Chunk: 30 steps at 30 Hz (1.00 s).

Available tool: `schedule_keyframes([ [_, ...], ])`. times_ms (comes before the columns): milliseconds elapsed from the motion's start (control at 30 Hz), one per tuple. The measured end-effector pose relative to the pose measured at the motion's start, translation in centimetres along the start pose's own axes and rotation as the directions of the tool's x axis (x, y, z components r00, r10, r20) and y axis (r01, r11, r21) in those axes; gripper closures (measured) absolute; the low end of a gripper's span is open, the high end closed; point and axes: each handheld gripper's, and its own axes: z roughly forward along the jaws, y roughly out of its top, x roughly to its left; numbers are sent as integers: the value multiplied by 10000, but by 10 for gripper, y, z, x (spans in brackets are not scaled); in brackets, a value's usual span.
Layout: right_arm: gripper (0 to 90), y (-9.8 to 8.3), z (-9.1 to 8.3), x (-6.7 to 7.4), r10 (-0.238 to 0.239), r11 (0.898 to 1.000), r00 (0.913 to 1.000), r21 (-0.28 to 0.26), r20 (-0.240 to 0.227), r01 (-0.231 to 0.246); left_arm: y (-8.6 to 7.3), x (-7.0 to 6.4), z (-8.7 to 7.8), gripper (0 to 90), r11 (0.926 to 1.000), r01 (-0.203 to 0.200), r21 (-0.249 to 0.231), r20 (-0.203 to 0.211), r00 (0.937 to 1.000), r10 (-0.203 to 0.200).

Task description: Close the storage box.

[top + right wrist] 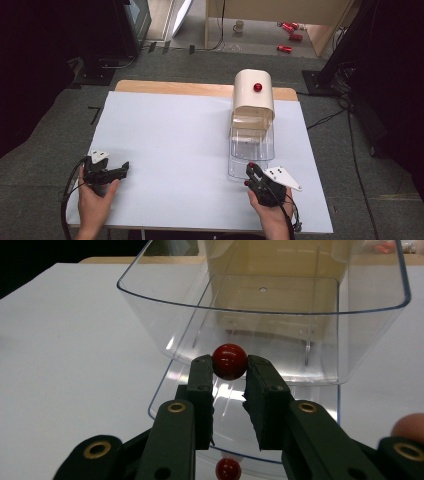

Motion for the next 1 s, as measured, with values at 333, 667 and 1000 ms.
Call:
schedule_keyframes([
  [333, 749, 16, 7, -3, 10, 9998, 10000, -176, 95, -8, 0, 0, 0, 137, 10000, -9, 4, -3, 10000, 9],
  [667, 749, 31, 19, -6, -49, 9998, 9998, -201, 203, 53, 0, 0, 0, 138, 10000, -8, 0, -8, 10000, 8],
  [1000, 749, 41, 30, -10, -34, 9998, 9997, -190, 258, 39, 0, 0, 0, 137, 10000, -3, -5, -7, 10000, 3],
])
